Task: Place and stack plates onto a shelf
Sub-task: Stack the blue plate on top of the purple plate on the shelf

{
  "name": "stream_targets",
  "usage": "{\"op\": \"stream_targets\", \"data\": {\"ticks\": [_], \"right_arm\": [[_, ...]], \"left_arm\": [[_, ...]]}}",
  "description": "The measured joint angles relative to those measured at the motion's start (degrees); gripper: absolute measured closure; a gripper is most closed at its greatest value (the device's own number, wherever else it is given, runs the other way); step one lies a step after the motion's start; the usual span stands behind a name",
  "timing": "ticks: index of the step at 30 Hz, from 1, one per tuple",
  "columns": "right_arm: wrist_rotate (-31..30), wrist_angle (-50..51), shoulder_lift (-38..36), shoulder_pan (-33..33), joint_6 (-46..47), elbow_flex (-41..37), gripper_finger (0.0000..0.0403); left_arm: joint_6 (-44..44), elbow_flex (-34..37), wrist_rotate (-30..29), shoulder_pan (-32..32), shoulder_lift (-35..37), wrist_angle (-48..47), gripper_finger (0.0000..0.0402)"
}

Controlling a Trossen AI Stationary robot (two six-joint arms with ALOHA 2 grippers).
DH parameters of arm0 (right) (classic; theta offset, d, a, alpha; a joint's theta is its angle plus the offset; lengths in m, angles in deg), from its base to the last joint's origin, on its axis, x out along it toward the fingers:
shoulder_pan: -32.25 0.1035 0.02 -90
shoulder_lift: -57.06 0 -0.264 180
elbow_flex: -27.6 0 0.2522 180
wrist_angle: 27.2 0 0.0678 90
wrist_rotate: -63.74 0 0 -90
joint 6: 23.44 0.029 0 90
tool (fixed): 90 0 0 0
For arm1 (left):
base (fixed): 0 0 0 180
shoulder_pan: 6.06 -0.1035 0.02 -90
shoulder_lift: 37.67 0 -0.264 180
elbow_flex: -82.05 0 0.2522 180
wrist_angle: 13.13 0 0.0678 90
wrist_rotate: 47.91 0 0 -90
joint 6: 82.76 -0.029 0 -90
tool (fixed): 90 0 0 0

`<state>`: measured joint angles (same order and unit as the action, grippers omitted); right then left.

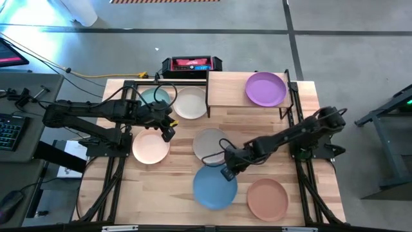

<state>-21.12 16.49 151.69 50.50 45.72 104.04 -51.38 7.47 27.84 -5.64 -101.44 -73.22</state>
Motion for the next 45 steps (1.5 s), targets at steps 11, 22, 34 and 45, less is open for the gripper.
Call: {"op": "stream_targets", "data": {"ticks": [11,22,34,45], "right_arm": [[-4.99,8.02,-11.44,-4.15,1.45,-0.04,0.0403],[-9.04,19.99,-25.17,-12.77,0.93,-0.04,0.0403],[-11.76,31.07,-39.69,-26.85,-1.57,-0.04,0.0403],[-17.74,33.46,-49.56,-41.54,-6.4,-0.04,0.0403]], "left_arm": [[-2.03,0.0,0.16,-0.01,0.01,0.0,0.0323],[-5.17,0.0,0.19,0.0,0.02,-0.02,0.0323],[-5.32,0.0,0.18,0.0,0.0,0.04,0.0323],[-5.1,0.0,0.18,-0.01,0.02,0.08,0.0323]]}}
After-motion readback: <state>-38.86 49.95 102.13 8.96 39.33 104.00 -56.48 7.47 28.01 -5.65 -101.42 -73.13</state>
